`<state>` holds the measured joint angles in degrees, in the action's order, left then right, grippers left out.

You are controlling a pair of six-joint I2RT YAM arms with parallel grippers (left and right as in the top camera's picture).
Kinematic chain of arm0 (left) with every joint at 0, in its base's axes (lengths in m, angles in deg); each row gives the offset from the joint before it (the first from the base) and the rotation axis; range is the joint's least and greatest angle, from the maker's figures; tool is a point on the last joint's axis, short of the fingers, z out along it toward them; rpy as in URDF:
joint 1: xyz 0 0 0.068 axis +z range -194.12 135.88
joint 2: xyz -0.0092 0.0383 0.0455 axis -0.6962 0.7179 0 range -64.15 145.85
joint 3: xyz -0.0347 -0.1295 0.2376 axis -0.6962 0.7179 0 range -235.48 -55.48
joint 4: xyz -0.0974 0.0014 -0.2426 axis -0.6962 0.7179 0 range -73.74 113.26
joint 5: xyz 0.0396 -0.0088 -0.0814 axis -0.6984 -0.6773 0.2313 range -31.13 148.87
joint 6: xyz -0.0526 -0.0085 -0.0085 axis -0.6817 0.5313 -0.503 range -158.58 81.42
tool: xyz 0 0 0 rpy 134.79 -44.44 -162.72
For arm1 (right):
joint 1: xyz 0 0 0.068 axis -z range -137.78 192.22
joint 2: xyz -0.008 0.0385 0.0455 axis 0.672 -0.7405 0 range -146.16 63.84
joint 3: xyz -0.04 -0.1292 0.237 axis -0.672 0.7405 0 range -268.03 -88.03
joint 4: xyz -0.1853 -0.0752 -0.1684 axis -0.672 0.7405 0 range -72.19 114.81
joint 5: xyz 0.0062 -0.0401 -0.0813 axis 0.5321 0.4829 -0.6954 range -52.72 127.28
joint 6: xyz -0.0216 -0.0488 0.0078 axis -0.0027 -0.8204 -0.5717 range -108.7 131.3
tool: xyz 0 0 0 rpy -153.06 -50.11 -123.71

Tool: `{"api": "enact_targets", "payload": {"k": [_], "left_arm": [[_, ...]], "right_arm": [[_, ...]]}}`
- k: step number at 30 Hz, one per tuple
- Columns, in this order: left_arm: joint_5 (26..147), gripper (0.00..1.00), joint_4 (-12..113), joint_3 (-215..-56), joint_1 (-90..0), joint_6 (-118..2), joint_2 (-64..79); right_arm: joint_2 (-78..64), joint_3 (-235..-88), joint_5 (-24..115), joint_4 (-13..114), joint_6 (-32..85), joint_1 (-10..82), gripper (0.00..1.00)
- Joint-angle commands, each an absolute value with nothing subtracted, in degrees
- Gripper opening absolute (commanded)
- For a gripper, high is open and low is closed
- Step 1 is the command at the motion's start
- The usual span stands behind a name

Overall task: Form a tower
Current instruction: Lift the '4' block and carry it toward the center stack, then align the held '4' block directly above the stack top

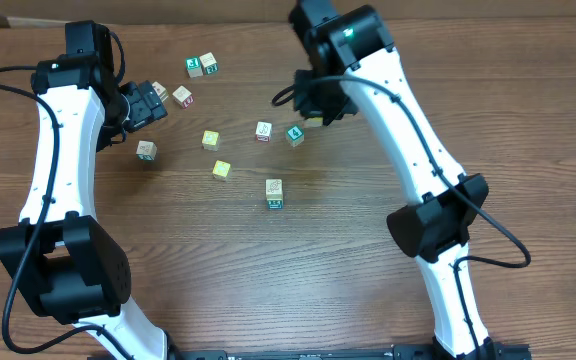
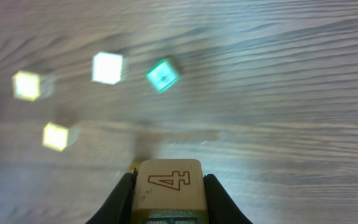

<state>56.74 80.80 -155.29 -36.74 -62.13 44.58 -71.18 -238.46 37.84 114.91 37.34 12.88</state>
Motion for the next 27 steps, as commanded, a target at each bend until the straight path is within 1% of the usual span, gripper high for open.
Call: {"api": "enact_targets", "payload": {"k": [1, 8, 16, 20, 27], "left_arm": [[57.0, 1.0, 80.7, -156.3, -36.8, -61.3, 43.3], [57.0, 1.0, 80.7, -156.3, -36.8, -61.3, 43.3], [57.0, 1.0, 80.7, -156.3, -36.8, -61.3, 43.3], [57.0, 1.0, 80.8, -156.3, -36.8, -61.3, 43.3], [57.0, 1.0, 80.7, -156.3, -36.8, -61.3, 43.3]], "right_arm": [[-67.8, -239.9, 39.1, 114.9, 36.1, 10.3, 0.13], [-62.7, -237.3, 40.5, 114.9, 35.2, 8.6, 0.13], [-53.3, -224.9, 40.4, 114.9, 35.2, 8.9, 0.13], [-51.2, -220.4, 40.4, 114.9, 35.3, 8.9, 0.13], [-51.3, -216.2, 35.9, 113.6, 44.8, 8.5, 0.14]]}}
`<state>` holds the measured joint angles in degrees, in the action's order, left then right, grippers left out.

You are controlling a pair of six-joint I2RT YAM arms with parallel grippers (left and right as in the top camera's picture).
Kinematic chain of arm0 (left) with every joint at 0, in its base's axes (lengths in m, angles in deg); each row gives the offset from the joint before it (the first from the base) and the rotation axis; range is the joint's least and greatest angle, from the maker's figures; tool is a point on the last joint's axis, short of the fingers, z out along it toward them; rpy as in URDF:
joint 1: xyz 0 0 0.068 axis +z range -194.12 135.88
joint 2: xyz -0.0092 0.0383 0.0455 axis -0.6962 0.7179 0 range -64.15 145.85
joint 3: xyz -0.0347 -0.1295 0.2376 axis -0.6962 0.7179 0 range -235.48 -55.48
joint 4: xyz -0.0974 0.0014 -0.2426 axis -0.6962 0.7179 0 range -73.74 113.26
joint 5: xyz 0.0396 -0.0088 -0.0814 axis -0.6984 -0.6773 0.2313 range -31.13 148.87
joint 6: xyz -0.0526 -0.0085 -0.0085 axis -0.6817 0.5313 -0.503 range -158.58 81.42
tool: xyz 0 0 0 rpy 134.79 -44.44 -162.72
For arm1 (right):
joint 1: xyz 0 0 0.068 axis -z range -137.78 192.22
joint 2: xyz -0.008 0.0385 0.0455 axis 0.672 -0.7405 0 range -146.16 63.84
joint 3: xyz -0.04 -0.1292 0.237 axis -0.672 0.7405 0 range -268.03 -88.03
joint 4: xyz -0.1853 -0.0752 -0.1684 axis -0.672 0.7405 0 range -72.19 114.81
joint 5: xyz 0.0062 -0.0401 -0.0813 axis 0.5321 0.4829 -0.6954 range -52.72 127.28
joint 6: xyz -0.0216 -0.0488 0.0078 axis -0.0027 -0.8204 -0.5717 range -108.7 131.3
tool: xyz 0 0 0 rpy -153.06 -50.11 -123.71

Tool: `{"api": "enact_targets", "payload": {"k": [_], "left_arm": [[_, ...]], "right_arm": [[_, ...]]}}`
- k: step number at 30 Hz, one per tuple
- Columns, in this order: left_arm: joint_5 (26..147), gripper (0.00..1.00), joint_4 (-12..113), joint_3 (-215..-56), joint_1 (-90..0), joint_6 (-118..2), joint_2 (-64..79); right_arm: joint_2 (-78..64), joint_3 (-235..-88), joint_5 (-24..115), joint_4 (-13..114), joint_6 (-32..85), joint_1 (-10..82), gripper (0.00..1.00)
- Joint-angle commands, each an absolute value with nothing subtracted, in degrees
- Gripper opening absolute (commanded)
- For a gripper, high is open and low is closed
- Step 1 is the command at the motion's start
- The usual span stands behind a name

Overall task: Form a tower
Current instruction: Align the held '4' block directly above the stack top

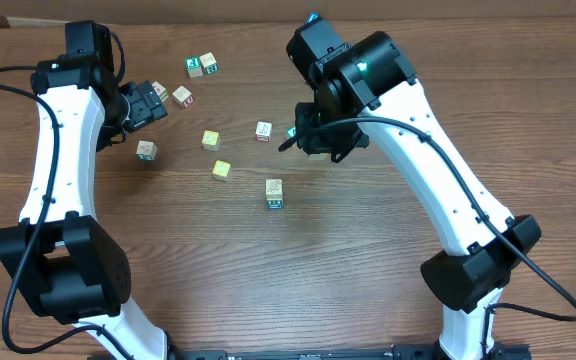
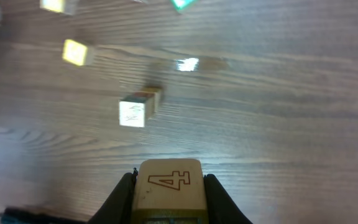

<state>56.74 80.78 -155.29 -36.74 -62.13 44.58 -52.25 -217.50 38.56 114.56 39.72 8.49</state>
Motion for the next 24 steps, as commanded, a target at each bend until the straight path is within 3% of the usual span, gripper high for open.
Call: {"api": "enact_targets", "payload": {"k": [1, 24], "left_arm": [[57.0, 1.0, 80.8, -156.3, -36.8, -61.3, 43.3], [57.0, 0.99, 80.8, -156.3, -36.8, -61.3, 43.3]], "right_arm": [[-51.3, -215.3, 35.9, 112.4, 44.8, 8.1, 0.14], [-51.4, -198.6, 35.9, 91.9, 49.9, -0.7, 0.15]]}}
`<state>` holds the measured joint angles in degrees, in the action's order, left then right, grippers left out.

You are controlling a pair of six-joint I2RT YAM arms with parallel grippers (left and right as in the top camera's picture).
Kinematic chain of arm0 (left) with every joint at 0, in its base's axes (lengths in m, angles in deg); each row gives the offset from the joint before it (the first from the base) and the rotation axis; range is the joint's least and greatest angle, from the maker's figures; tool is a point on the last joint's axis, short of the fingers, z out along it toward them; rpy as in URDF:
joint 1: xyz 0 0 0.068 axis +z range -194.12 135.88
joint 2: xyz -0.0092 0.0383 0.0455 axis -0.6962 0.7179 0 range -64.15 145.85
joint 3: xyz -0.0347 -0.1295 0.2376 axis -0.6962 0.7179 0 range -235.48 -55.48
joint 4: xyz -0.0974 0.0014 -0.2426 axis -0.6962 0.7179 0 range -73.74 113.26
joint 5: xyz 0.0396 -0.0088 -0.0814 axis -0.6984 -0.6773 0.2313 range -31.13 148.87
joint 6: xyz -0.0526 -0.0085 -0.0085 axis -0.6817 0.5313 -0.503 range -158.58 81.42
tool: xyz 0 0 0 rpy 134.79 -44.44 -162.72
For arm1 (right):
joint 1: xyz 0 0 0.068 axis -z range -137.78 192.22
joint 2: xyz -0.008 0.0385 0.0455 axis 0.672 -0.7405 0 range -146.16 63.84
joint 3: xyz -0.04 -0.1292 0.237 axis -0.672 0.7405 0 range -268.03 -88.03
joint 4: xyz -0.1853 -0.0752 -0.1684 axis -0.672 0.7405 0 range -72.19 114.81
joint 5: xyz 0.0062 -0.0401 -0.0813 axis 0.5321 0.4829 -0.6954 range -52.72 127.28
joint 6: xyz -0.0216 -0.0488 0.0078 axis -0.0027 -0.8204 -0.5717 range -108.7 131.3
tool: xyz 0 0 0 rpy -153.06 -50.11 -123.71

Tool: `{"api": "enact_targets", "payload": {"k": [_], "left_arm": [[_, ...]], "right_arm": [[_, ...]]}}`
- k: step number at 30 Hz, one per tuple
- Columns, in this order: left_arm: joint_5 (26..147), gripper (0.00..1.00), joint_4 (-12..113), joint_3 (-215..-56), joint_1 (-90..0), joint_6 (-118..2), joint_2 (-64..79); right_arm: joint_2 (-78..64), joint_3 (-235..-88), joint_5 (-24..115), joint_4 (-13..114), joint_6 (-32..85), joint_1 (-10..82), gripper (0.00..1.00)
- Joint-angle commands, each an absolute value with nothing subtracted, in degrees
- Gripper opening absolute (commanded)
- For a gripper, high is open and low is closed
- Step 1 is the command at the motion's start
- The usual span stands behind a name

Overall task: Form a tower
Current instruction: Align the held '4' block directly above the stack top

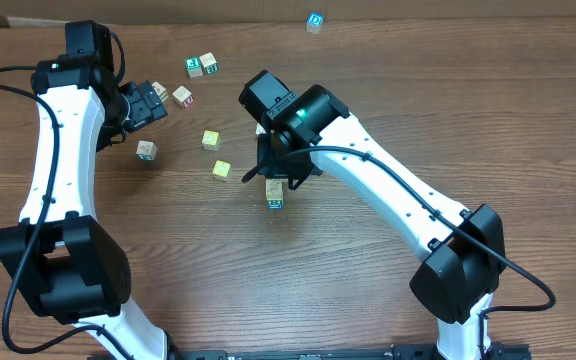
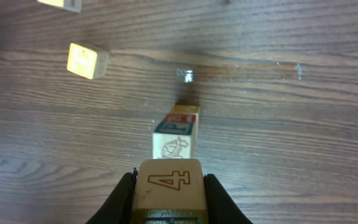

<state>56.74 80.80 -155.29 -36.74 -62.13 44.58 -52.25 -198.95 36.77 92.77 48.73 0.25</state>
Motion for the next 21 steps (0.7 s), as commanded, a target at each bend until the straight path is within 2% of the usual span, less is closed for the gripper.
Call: {"api": "enact_targets", "payload": {"k": [1, 7, 21], "left_arm": [[57.0, 0.99, 80.7, -156.3, -36.8, -61.3, 43.3], [57.0, 0.99, 80.7, -156.3, -36.8, -61.3, 43.3], [57.0, 0.99, 80.7, -156.3, -36.8, -61.3, 43.3]], "right_arm": [[-51.5, -198.6, 35.6, 91.5, 50.5, -1.1, 0.15], [-52.1, -198.6, 31.8, 91.1, 52.2, -3.1, 0.18], [-52.1, -195.4, 31.3, 89.1, 52.2, -3.5, 0.18]]}}
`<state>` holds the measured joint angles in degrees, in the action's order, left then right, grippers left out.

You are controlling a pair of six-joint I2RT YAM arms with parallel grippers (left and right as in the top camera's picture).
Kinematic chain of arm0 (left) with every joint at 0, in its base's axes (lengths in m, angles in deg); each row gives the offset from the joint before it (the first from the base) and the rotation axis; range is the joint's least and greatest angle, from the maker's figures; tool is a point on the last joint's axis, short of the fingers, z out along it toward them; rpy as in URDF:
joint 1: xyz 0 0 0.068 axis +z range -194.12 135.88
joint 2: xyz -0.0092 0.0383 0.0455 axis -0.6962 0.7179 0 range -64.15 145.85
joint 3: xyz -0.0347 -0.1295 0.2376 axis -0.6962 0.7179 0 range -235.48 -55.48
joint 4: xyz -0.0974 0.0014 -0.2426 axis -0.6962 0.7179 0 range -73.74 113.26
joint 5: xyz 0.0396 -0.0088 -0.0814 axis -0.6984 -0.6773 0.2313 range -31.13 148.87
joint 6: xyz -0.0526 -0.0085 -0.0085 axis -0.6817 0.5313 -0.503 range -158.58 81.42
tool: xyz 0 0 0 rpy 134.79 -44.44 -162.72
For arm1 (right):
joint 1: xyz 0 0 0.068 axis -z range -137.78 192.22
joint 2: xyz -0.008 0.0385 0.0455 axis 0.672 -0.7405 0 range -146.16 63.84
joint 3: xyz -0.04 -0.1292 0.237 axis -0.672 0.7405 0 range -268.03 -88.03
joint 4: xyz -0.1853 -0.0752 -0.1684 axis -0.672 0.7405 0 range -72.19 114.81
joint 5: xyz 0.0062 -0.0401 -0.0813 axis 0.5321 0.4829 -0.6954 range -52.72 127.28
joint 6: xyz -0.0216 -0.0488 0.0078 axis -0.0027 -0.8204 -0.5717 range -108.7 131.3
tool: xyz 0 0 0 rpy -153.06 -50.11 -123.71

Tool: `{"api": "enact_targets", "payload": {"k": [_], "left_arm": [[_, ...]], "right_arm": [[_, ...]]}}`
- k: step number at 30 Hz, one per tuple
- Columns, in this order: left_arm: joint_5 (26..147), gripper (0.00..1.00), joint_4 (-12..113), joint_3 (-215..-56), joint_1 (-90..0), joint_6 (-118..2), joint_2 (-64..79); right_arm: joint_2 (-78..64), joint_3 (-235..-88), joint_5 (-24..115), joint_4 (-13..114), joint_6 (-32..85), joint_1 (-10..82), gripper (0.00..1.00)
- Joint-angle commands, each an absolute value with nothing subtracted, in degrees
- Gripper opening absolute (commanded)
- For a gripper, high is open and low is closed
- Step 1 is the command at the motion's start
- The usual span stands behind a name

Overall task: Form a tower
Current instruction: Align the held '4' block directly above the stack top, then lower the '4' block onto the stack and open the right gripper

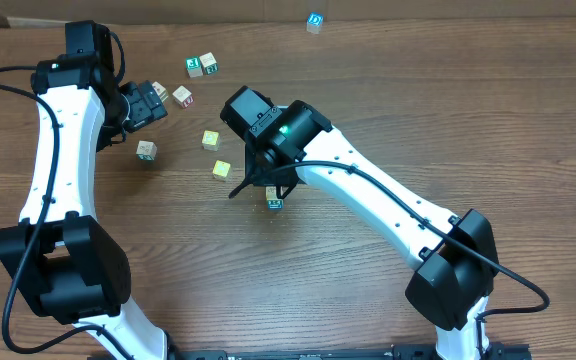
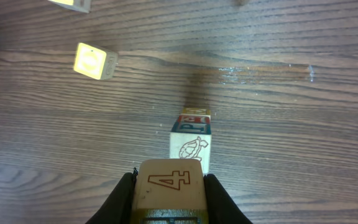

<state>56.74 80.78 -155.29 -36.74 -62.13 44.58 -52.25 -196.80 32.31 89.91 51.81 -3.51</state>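
Note:
My right gripper (image 2: 169, 182) is shut on a tan wooden block marked "4" (image 2: 169, 179). Just beyond it a two-block stack (image 2: 191, 142) stands on the table, a turtle drawing on its top face and a red-and-blue block beneath. In the overhead view the right gripper (image 1: 266, 184) hangs over the stack's left side, and only the stack's teal foot (image 1: 274, 203) shows. My left gripper (image 1: 145, 104) is at the back left beside a loose block (image 1: 159, 89); whether it is open or shut does not show.
Loose blocks lie left of the stack: a yellow one (image 1: 222, 169), a pale one (image 1: 211, 139), one near the left arm (image 1: 146, 150), and a pair at the back (image 1: 202, 65). A blue block (image 1: 314, 21) sits at the far edge.
My right gripper, still holding the "4" block, has shifted a little to the left, so the stack now sits slightly right of centre and closer in the wrist view. The left arm has not moved.
My right gripper held the "4" block at the back right near a teal block. Then it was nearer the middle, with the stack ahead. Then it was just behind the stack, and now it hangs at the stack's left side. The left arm stayed still.

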Motion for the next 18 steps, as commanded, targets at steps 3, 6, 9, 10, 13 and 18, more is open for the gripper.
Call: {"api": "enact_targets", "payload": {"k": [3, 6, 9, 10, 13, 18], "left_arm": [[57.0, 1.0, 80.7, -156.3, -36.8, -61.3, 43.3], [57.0, 1.0, 80.7, -156.3, -36.8, -61.3, 43.3], [57.0, 1.0, 80.7, -156.3, -36.8, -61.3, 43.3], [57.0, 0.99, 80.7, -156.3, -36.8, -61.3, 43.3], [57.0, 1.0, 80.7, -156.3, -36.8, -61.3, 43.3], [57.0, 1.0, 80.7, -156.3, -36.8, -61.3, 43.3]], "right_arm": [[-52.1, -194.4, 31.3, 88.3, 52.0, -3.5, 0.18], [-52.1, -194.4, 31.3, 88.3, 51.8, -3.5, 0.18], [-52.1, -194.3, 31.3, 88.3, 51.5, -3.5, 0.18], [-52.1, -194.2, 31.2, 88.2, 51.3, -3.5, 0.18], [-52.2, -194.1, 30.8, 88.5, 51.3, -3.5, 0.18], [-52.8, -194.1, 30.8, 88.4, 51.4, -3.5, 0.19]]}}
